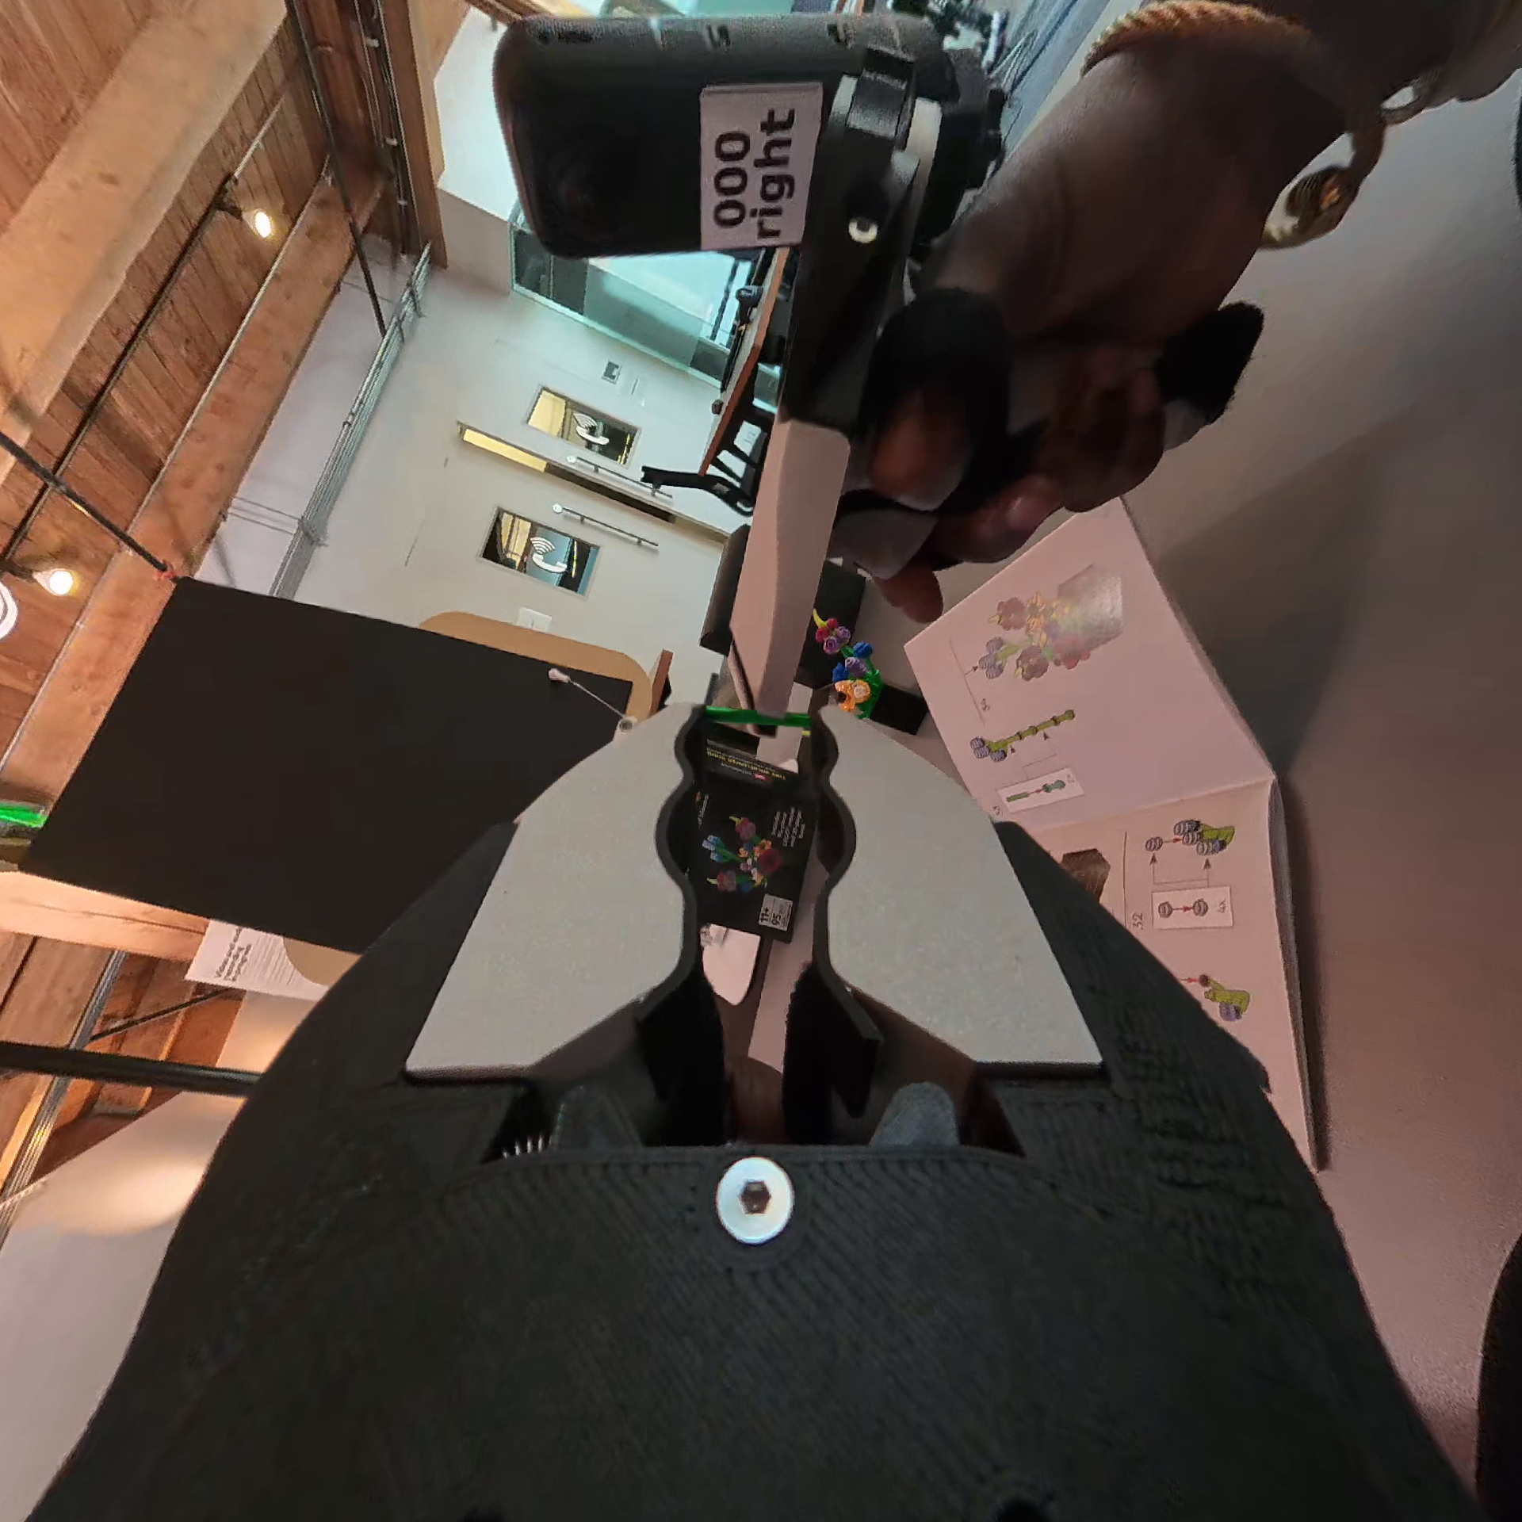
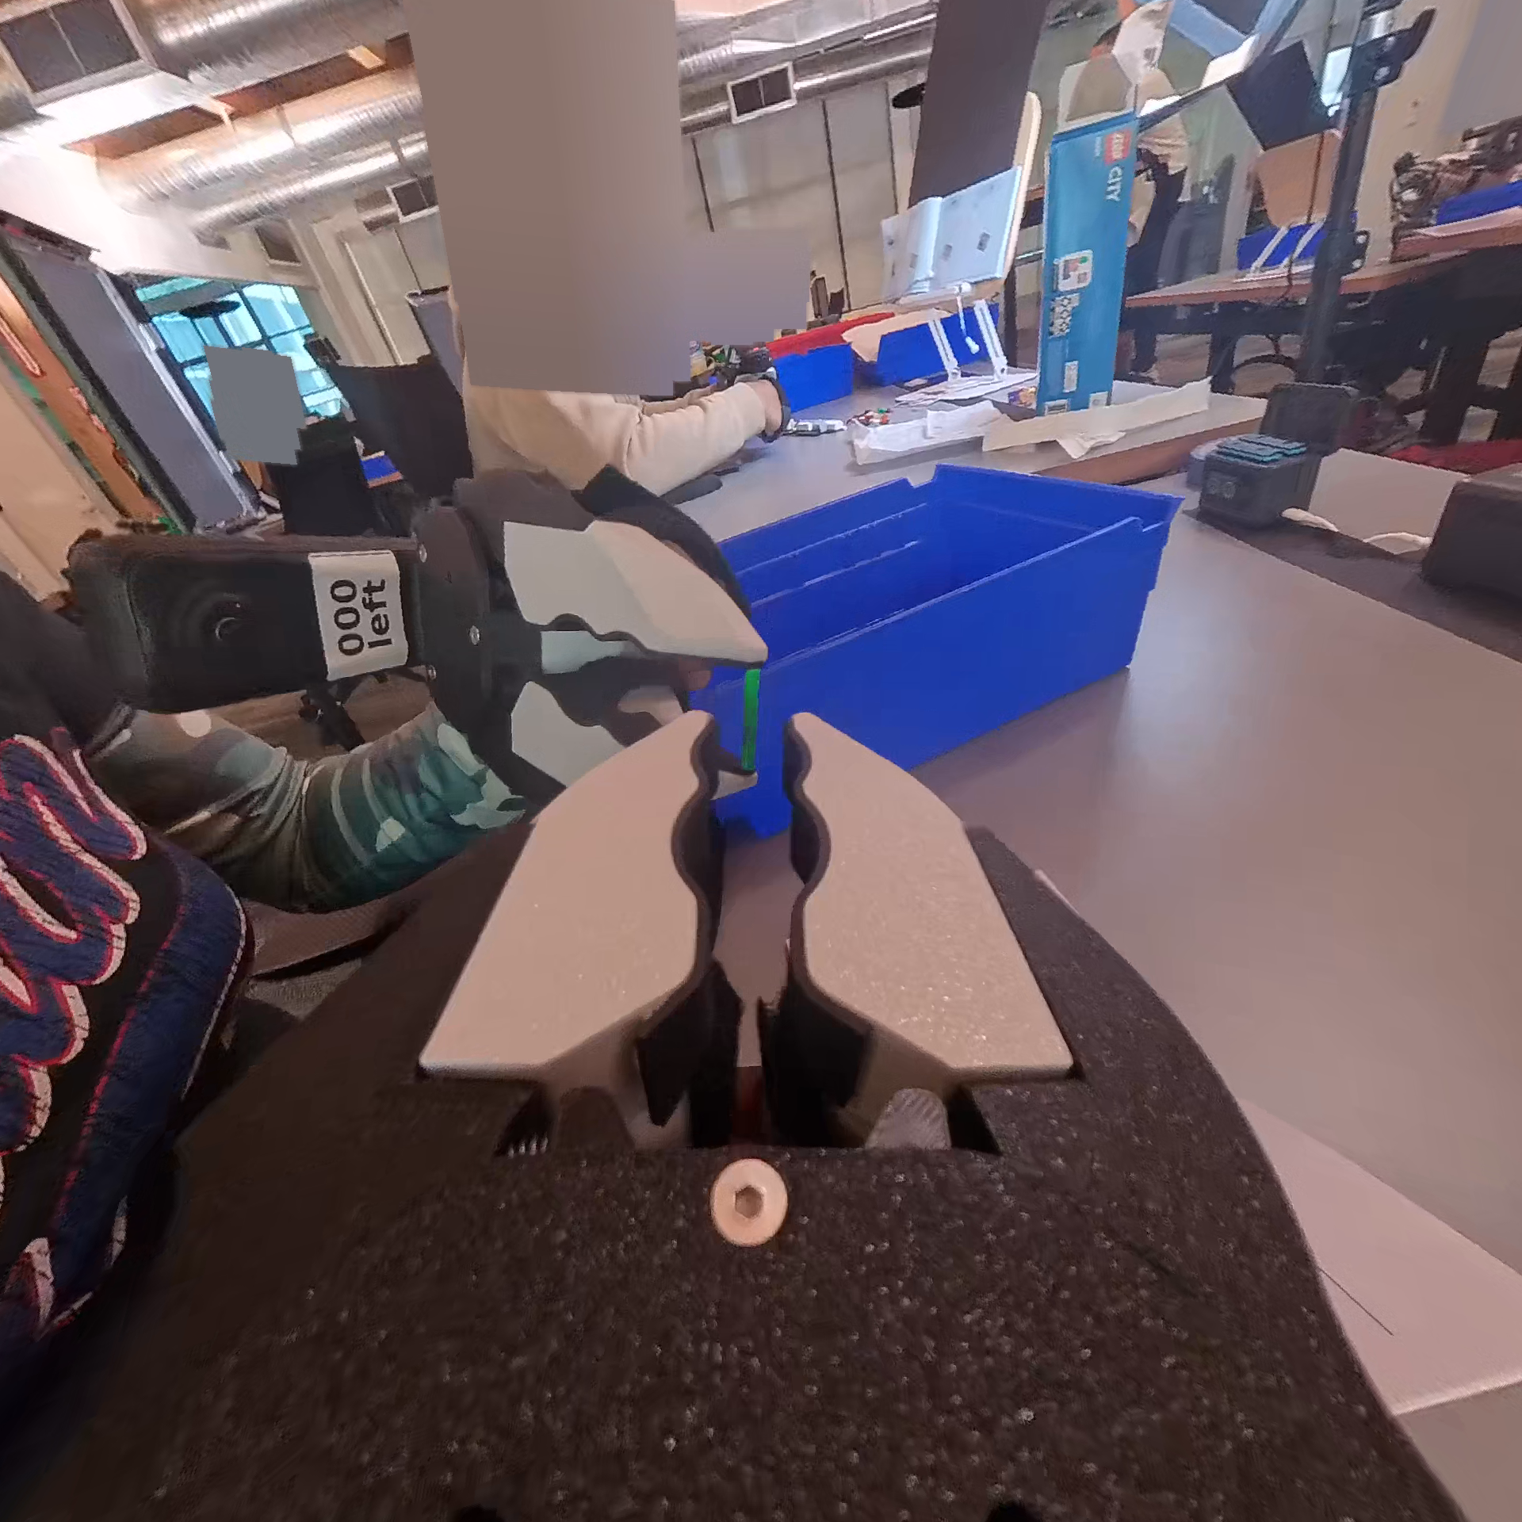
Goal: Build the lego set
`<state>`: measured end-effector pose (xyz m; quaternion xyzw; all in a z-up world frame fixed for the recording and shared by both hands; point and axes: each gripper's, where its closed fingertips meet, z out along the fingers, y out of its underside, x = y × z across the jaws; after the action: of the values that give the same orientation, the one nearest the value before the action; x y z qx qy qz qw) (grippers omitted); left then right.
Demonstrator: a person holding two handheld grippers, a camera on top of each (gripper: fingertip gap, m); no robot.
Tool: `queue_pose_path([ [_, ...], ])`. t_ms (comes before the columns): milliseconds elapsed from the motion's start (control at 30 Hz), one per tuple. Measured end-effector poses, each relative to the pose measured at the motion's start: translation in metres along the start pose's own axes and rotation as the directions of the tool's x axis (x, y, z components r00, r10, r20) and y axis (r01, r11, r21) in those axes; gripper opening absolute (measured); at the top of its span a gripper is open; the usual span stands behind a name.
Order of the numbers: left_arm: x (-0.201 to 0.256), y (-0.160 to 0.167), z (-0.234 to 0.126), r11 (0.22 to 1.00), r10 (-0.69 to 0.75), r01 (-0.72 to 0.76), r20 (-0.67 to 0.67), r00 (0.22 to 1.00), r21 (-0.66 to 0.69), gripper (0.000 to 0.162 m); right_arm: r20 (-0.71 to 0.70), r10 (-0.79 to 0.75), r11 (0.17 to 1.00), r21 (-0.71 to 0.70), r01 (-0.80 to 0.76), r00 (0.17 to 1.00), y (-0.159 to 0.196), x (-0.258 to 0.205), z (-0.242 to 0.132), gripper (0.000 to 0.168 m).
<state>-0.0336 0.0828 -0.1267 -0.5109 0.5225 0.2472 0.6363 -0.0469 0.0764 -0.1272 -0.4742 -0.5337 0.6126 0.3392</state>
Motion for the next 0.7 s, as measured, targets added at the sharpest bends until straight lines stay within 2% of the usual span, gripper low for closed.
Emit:
queue_pose_path([
  [133, 0.001, -0.009, 0.001, 0.998, -0.051, 0.051, -0.002, 0.999, 0.043, 0.024, 0.013, -0.057, 0.998, 0.015, 0.057, 0.998, -0.003, -0.006, -0.001, 0.004],
  [200, -0.004, -0.016, -0.003, 0.971, -0.204, 0.206, -0.022, 0.979, 0.121, 0.025, 0.002, -0.083, 0.995, 0.046, 0.083, 0.997, -0.012, -0.007, -0.005, 0.003],
  [267, -0.016, -0.016, -0.01, 0.893, -0.407, 0.412, -0.063, 0.911, 0.18, 0.031, -0.043, -0.113, 0.991, 0.074, 0.116, 0.993, -0.021, -0.004, -0.014, 0.003],
  [367, -0.041, -0.003, -0.023, 0.752, -0.627, 0.628, -0.077, 0.775, 0.202, 0.031, -0.17, -0.162, 0.985, 0.032, 0.17, 0.972, -0.025, 0.004, -0.035, 0.003],
  [467, -0.054, 0.033, -0.038, 0.645, -0.763, 0.763, -0.027, 0.646, 0.052, 0.032, -0.313, -0.23, 0.973, -0.1, 0.209, 0.921, -0.017, 0.004, -0.064, 0.003],
  [533, -0.058, 0.053, -0.053, 0.579, -0.815, 0.814, 0.01, 0.58, -0.042, 0.033, -0.399, -0.259, 0.957, -0.23, 0.177, 0.879, -0.003, 0.0, -0.09, 0.003],
  [600, -0.063, 0.069, -0.071, 0.521, -0.847, 0.847, 0.057, 0.528, -0.103, 0.033, -0.466, -0.275, 0.917, -0.391, 0.083, 0.841, 0.02, -0.007, -0.124, 0.003],
  [700, -0.067, 0.089, -0.097, 0.458, -0.867, 0.872, 0.13, 0.481, -0.173, 0.034, -0.535, -0.218, 0.79, -0.588, -0.173, 0.816, 0.066, -0.033, -0.179, 0.003],
])
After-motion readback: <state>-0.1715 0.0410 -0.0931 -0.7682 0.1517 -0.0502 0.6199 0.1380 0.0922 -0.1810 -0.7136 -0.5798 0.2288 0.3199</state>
